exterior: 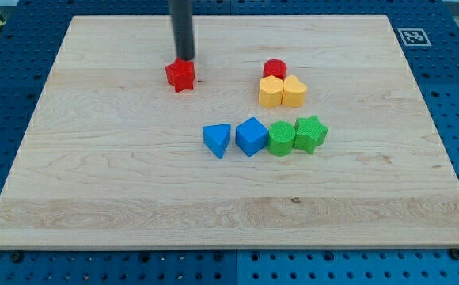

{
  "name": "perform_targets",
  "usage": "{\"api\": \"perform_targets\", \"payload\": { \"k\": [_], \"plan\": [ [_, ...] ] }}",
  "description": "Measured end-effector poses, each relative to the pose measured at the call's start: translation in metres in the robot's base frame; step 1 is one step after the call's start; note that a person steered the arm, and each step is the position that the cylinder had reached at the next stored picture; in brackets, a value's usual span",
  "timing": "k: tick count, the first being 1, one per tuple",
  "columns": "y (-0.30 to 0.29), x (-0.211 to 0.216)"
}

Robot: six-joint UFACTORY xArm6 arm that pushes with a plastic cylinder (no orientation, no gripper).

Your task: Move the red star towards top center of the board

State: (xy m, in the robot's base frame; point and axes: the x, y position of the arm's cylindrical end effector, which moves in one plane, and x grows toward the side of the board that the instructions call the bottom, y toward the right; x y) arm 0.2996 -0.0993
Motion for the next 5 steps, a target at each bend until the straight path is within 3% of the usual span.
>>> {"api": "perform_targets", "payload": {
  "k": [2, 3, 4, 5],
  "plan": [
    [-0.078, 0.036],
    [-0.078, 0.072],
    [-0.038, 0.090],
    [0.004, 0.079]
  ]
}}
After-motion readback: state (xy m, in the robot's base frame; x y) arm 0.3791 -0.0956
